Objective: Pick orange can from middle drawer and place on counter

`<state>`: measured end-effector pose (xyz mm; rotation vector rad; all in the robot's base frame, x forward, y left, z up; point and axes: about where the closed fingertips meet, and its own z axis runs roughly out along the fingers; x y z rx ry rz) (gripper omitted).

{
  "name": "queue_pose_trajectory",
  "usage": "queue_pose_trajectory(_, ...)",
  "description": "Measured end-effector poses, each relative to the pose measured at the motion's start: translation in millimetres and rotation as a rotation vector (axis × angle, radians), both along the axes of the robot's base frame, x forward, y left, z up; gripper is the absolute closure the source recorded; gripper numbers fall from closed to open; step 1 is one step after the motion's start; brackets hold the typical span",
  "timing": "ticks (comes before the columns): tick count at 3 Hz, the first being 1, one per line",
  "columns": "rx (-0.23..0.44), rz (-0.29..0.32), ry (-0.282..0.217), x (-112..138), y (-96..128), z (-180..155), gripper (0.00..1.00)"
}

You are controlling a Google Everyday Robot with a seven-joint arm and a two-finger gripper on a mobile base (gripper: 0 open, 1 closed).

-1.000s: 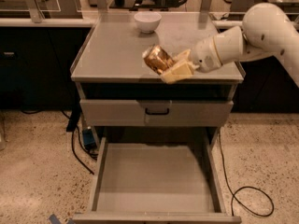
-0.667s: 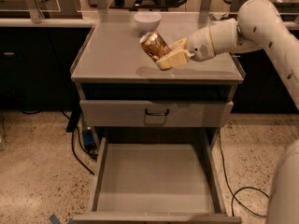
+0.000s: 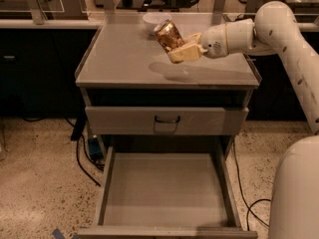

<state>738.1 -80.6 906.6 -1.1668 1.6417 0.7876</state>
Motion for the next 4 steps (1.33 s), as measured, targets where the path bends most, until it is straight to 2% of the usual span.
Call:
queue_pose_trajectory(1, -0.011, -0.018, 0.016, -1, -4, -14, 1.00)
queue_pose_trajectory(2, -0.045, -0.011, 0.101, -14, -9, -35, 1.00)
queue_pose_trajectory(3, -0.047, -0.010, 0.095, -13, -7, -35, 1.00)
queue_pose_trajectory(4, -0.074, -0.016, 0.043, 11, -3, -28, 1.00)
